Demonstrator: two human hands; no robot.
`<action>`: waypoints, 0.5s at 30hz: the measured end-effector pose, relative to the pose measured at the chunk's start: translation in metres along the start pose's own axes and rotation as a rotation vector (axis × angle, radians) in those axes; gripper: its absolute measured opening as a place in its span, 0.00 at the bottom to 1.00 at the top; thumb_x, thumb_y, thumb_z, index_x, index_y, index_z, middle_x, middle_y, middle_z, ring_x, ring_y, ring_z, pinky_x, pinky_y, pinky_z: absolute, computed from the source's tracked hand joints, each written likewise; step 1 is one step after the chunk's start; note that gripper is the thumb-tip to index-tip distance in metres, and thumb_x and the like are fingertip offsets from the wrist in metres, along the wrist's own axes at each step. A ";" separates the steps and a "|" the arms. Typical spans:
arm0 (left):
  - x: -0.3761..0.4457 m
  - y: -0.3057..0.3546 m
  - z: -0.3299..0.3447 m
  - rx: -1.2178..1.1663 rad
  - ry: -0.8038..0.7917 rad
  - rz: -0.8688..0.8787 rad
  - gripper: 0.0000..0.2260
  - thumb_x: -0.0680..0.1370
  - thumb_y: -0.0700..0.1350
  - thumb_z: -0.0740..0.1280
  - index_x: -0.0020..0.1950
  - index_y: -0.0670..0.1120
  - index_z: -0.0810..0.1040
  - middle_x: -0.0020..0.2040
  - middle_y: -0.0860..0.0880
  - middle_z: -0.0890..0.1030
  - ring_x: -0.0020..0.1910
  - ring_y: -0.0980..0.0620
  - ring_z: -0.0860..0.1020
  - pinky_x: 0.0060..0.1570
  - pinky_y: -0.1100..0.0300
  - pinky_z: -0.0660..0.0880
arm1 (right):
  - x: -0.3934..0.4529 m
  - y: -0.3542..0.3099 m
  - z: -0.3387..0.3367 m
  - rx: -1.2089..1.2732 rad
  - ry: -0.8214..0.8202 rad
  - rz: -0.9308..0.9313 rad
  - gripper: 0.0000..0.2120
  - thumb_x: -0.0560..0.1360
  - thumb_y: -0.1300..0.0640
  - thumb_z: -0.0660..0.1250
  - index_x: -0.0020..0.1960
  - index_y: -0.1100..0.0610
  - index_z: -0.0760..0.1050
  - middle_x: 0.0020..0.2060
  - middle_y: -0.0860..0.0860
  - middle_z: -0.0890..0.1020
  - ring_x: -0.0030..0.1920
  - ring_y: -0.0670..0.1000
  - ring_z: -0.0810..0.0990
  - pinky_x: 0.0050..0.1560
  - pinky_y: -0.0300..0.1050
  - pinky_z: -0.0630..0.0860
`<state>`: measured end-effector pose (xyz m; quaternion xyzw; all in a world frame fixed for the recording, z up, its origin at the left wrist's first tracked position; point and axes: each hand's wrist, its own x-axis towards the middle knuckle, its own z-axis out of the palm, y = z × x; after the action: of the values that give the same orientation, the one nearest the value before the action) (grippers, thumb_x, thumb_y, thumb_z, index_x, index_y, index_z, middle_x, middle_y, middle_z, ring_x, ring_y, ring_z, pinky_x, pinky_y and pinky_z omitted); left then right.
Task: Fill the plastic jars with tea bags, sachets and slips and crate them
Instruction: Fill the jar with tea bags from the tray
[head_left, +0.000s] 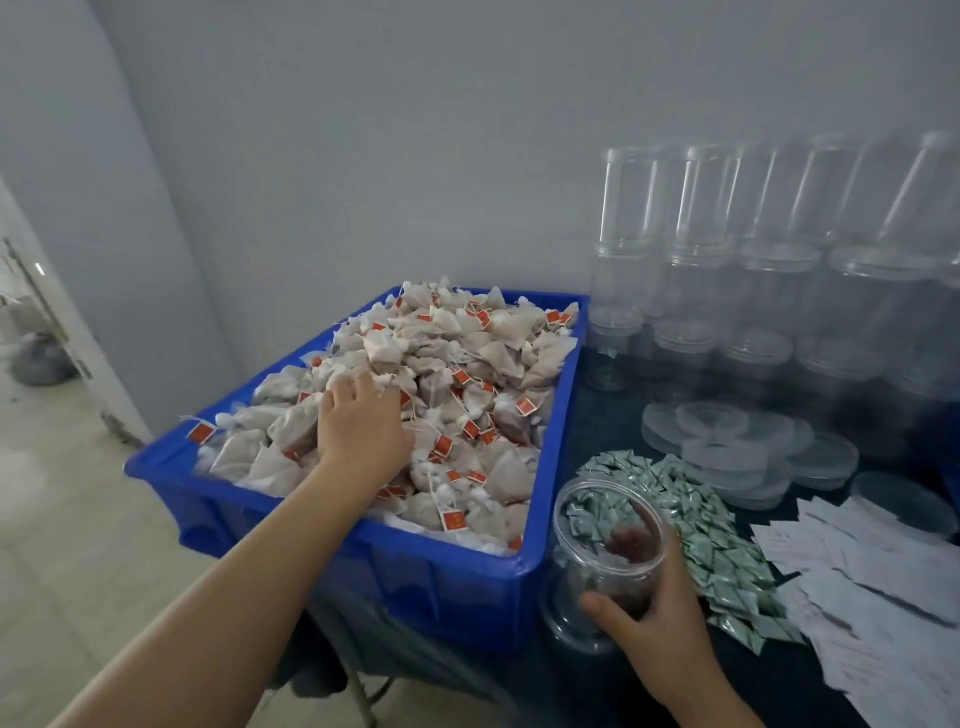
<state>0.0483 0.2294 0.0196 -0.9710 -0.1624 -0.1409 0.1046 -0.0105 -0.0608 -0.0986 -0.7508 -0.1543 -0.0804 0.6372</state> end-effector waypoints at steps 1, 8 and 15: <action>0.000 0.001 0.002 0.020 -0.006 -0.007 0.26 0.75 0.57 0.64 0.71 0.49 0.66 0.73 0.41 0.61 0.72 0.39 0.59 0.68 0.47 0.63 | -0.001 0.001 0.000 0.002 -0.006 -0.006 0.44 0.53 0.39 0.78 0.63 0.18 0.61 0.55 0.28 0.76 0.59 0.32 0.75 0.51 0.27 0.73; -0.002 0.001 0.002 0.001 -0.004 -0.117 0.24 0.77 0.55 0.62 0.71 0.52 0.64 0.69 0.39 0.64 0.68 0.37 0.62 0.62 0.49 0.68 | -0.005 0.003 -0.001 0.060 -0.033 -0.018 0.42 0.54 0.37 0.79 0.62 0.18 0.62 0.53 0.30 0.75 0.59 0.34 0.76 0.50 0.27 0.75; -0.005 0.006 0.000 -0.047 0.152 -0.026 0.20 0.76 0.47 0.66 0.67 0.45 0.69 0.63 0.44 0.73 0.61 0.41 0.70 0.53 0.52 0.73 | -0.005 0.007 -0.001 0.128 -0.044 -0.008 0.43 0.51 0.28 0.79 0.62 0.22 0.65 0.54 0.32 0.77 0.55 0.35 0.79 0.49 0.30 0.77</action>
<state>0.0459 0.2221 0.0173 -0.9574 -0.1634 -0.2196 0.0920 -0.0129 -0.0634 -0.1067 -0.7095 -0.1760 -0.0562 0.6800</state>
